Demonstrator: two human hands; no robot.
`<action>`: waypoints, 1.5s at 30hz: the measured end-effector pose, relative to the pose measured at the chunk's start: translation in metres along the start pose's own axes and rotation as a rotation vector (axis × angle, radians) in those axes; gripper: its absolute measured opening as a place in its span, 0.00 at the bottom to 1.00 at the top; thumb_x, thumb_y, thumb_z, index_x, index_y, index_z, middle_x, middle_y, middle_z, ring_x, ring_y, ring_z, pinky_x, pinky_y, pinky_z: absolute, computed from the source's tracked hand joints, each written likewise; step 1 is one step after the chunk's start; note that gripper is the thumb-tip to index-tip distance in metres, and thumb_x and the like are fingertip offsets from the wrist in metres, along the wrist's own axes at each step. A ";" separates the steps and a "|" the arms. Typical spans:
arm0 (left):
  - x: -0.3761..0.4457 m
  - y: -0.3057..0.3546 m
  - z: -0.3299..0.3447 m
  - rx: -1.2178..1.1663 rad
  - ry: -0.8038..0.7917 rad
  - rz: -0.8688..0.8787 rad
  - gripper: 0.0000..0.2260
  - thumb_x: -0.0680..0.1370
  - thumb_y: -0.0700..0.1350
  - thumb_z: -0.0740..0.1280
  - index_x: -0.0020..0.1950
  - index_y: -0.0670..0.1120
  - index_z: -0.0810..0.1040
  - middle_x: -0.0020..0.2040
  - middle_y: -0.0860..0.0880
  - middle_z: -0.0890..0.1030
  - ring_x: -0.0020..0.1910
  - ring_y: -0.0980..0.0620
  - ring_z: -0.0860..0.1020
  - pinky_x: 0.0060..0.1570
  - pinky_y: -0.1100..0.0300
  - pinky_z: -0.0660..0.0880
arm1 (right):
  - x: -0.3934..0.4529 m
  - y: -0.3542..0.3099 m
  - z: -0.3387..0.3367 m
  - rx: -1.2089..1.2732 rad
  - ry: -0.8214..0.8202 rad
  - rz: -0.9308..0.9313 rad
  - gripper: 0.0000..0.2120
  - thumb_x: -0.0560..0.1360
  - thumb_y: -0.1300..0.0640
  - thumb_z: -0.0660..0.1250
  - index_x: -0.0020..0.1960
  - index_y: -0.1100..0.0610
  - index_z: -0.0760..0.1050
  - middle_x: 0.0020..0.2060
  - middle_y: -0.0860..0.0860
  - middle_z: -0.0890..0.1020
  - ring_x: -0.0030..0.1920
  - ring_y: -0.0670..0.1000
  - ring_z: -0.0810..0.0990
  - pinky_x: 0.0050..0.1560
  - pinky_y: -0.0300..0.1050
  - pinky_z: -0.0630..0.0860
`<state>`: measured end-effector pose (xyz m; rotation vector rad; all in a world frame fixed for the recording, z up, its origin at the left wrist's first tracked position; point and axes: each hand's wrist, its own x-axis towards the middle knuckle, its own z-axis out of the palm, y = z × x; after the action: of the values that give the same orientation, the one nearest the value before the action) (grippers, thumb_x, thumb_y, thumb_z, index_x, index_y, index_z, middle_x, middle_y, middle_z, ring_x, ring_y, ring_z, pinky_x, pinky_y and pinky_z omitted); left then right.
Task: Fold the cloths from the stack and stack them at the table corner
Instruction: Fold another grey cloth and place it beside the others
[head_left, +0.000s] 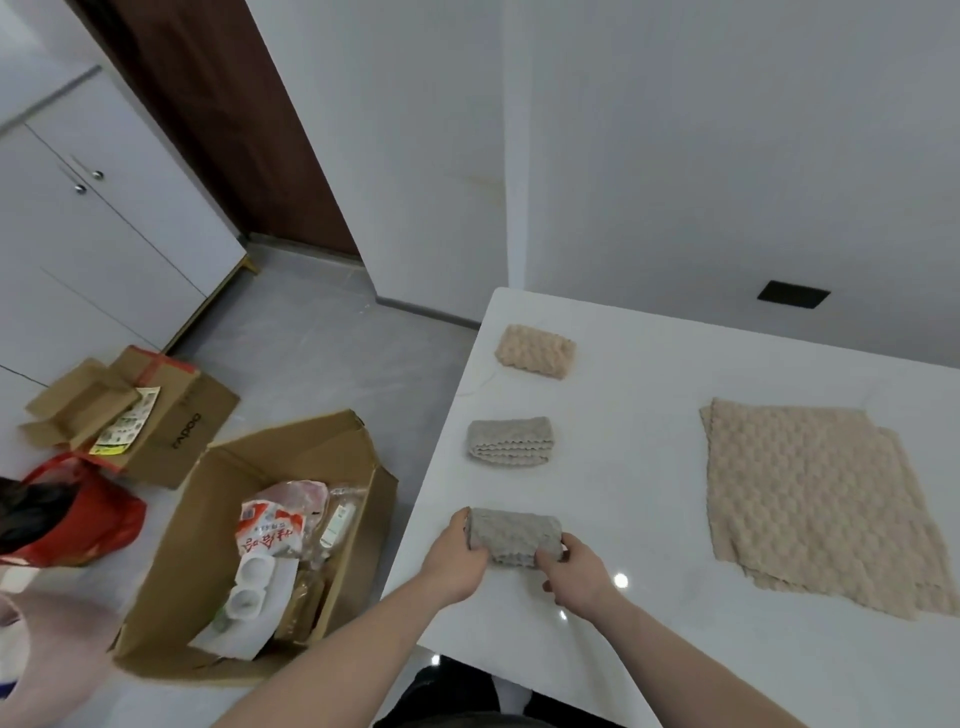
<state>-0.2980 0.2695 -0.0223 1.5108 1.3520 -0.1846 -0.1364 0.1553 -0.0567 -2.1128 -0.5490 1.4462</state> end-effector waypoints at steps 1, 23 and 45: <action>0.004 -0.001 -0.004 0.012 -0.008 0.004 0.27 0.83 0.43 0.63 0.81 0.50 0.60 0.73 0.48 0.75 0.63 0.47 0.76 0.56 0.59 0.73 | 0.000 -0.003 0.003 0.013 0.009 0.010 0.09 0.78 0.49 0.67 0.57 0.46 0.73 0.47 0.48 0.84 0.45 0.53 0.86 0.43 0.47 0.81; 0.085 -0.042 -0.091 0.389 -0.135 0.318 0.25 0.84 0.55 0.60 0.81 0.54 0.60 0.79 0.53 0.61 0.75 0.47 0.68 0.67 0.56 0.67 | -0.001 -0.048 0.112 -0.240 0.560 -0.011 0.35 0.77 0.52 0.68 0.81 0.51 0.59 0.76 0.56 0.64 0.74 0.63 0.65 0.74 0.57 0.66; 0.102 -0.034 -0.073 0.446 -0.100 0.300 0.18 0.75 0.50 0.74 0.57 0.50 0.68 0.50 0.51 0.77 0.45 0.51 0.76 0.33 0.59 0.65 | 0.034 -0.036 0.094 0.005 0.399 0.090 0.26 0.71 0.54 0.75 0.67 0.51 0.74 0.59 0.51 0.77 0.51 0.51 0.78 0.53 0.44 0.74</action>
<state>-0.3254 0.3820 -0.0806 2.0275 1.0287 -0.3846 -0.2137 0.2212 -0.0873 -2.3620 -0.2986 1.0233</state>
